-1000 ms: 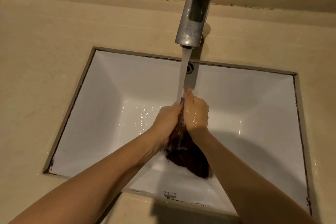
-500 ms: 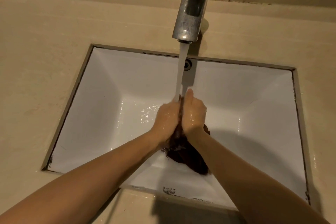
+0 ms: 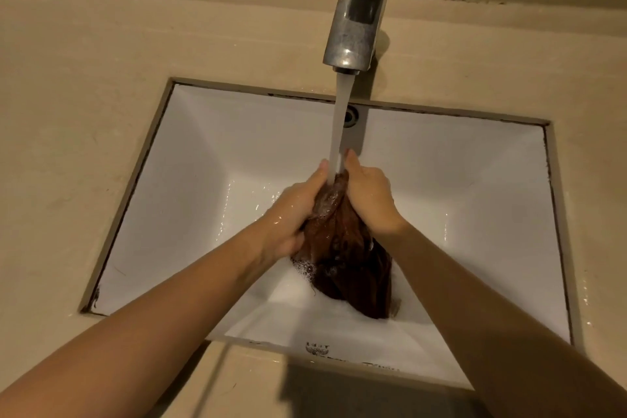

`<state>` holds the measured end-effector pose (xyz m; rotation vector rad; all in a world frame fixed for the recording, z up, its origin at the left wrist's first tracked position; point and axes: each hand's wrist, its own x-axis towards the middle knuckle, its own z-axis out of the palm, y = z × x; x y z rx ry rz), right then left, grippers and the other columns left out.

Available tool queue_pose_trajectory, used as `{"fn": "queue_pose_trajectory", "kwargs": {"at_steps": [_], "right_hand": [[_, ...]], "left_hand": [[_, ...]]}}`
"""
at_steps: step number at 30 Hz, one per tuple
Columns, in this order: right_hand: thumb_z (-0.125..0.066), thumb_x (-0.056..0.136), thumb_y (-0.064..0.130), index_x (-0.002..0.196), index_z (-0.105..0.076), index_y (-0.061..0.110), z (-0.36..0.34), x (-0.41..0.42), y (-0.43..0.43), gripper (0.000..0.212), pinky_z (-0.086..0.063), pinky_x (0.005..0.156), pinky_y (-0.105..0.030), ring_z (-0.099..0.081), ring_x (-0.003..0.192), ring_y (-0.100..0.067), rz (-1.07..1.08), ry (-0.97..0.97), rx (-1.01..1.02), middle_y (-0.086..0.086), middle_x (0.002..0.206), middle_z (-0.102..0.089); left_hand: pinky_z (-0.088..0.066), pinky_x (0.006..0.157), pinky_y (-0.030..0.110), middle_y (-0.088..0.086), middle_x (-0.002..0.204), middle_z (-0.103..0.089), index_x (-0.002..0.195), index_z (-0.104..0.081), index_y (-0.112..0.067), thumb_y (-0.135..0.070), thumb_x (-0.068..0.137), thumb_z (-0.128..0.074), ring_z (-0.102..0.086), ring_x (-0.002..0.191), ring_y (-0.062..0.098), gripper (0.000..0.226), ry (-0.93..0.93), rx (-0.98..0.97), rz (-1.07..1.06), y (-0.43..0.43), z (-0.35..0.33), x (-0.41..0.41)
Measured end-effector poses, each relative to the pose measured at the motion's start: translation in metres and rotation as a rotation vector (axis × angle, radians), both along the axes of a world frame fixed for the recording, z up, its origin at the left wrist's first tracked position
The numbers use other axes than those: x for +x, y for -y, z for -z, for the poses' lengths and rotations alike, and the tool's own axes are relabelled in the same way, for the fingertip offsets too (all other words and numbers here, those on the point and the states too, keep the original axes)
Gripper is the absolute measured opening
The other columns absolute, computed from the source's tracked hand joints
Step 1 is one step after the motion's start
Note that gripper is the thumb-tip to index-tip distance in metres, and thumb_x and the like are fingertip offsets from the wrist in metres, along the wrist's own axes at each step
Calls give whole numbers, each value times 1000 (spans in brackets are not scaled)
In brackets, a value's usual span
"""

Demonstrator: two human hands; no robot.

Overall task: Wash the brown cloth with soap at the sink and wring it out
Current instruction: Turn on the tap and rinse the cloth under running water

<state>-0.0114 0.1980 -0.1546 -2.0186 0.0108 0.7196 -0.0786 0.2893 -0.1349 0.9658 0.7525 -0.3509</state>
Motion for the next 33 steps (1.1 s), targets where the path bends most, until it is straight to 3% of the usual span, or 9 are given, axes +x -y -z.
{"fn": "queue_pose_trajectory", "kwargs": {"at_steps": [4, 9, 12, 15, 19, 24, 27, 30, 33], "right_hand": [[-34, 91, 57, 87, -65, 21, -6, 9, 30, 48, -45, 77, -28, -60, 84, -16, -257, -118, 0, 4, 83, -62], [-69, 79, 33, 103, -65, 16, -10, 29, 63, 30, -54, 79, -21, -67, 90, -11, -596, -200, 70, 1, 99, -70], [-70, 78, 34, 79, -61, 12, -15, 38, 73, 24, -46, 67, -19, -59, 73, -10, -755, -63, -122, 1, 78, -63], [-64, 81, 40, 71, -52, 13, -18, 37, 81, 31, -36, 60, -20, -48, 65, -9, -686, 44, -172, 3, 69, -51], [-48, 92, 39, 95, -57, 19, -22, 22, 74, 22, -53, 72, -23, -61, 84, -13, -361, 20, 109, 0, 89, -62], [-46, 94, 35, 95, -57, 18, -39, -22, 18, 21, -48, 70, -11, -59, 80, -2, -233, 47, 242, 7, 87, -60], [-38, 95, 43, 92, -61, 12, -40, -30, -13, 39, -46, 71, -23, -60, 81, -13, -111, 214, 84, -3, 87, -63], [-31, 99, 37, 86, -59, 12, -30, -10, -21, 39, -33, 66, -22, -60, 85, -22, -59, 374, -194, -3, 85, -60], [-26, 99, 36, 75, -53, 15, -33, -16, -18, 43, -33, 58, -28, -54, 75, -22, -3, 258, -134, 0, 73, -54]], "left_hand": [[-56, 85, 31, 13, 104, -70, 110, -64, -3, -23, 81, -59, -67, 97, 24, 36, 102, -48, 82, -27, 0, -4], [-58, 72, 24, 8, 97, -74, 109, -66, -6, -7, 90, -56, -70, 90, 19, 22, 77, 229, 219, -59, -6, -7], [-55, 65, 21, 11, 98, -72, 109, -67, -6, -16, 93, -55, -70, 84, 16, 22, 78, 441, 321, -73, -10, -9], [-53, 70, 21, 8, 95, -72, 101, -70, -9, -28, 95, -52, -66, 85, 18, 27, 112, 747, 470, -82, -14, -11], [-44, 69, 25, 11, 89, -67, 93, -66, -4, -35, 98, -42, -59, 81, 23, 39, 170, 1092, 476, -75, -11, -10], [-50, 87, 33, 3, 98, -71, 95, -69, -23, -55, 97, -28, -65, 95, 19, 52, 75, 604, 69, -21, -8, 1], [-55, 71, 28, 0, 71, -74, 84, -71, -19, -54, 95, -37, -70, 75, 13, 50, 48, 250, -176, 5, -10, 10], [-54, 55, 20, -2, 62, -71, 90, -71, -15, -45, 97, -42, -69, 61, 8, 43, 58, 201, -213, 16, -11, 11], [-55, 61, 23, 3, 66, -73, 80, -70, -15, -46, 96, -43, -70, 63, 11, 45, 41, 163, -241, 7, -9, 11]]}}
